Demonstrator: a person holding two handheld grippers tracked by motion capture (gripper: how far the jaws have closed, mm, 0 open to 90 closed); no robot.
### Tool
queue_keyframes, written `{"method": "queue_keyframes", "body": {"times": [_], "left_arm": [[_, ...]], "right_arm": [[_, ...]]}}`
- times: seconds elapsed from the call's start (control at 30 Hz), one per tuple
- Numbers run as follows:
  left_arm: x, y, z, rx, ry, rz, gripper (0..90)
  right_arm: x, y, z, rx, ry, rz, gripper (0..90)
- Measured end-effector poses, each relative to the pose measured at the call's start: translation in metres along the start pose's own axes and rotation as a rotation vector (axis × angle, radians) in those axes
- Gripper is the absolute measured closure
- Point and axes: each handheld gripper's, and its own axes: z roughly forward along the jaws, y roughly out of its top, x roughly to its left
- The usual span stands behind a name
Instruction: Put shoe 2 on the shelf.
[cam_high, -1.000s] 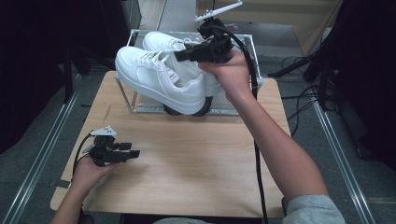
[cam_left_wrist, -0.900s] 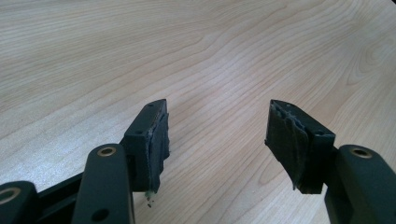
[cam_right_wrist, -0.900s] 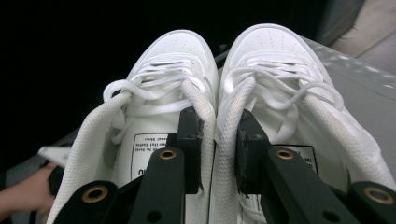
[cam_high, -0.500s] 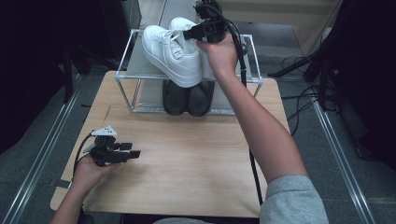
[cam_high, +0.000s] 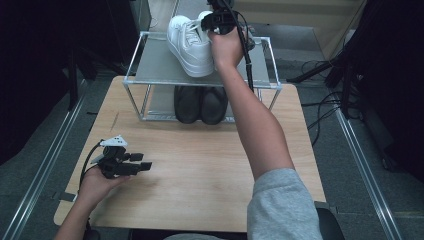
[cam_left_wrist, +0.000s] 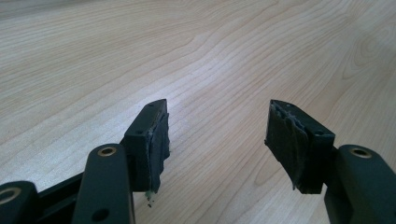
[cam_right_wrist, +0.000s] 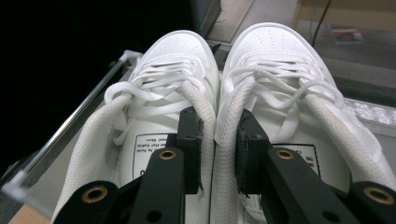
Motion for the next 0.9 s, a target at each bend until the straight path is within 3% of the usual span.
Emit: {"method": "queue_keyframes", "body": {"times": [0.23,0.57,0.73,0.9], "left_arm": [[-0.001,0.0,0.0,-0.001,-0.004,0.009,39.7],[-0.001,0.001,0.001,0.004,-0.005,0.015,39.7],[-0.002,0.001,0.002,0.006,-0.007,0.017,39.7],[-0.003,0.001,0.004,0.017,-0.008,0.028,39.7]], "right_arm": [[-0.004,0.006,0.019,0.002,-0.026,0.127,76.7],[0.008,0.007,0.038,0.053,-0.133,0.085,76.1],[0.012,0.005,0.042,0.064,-0.127,0.106,75.4],[0.022,0.002,0.044,0.093,-0.109,0.086,74.5]]}}
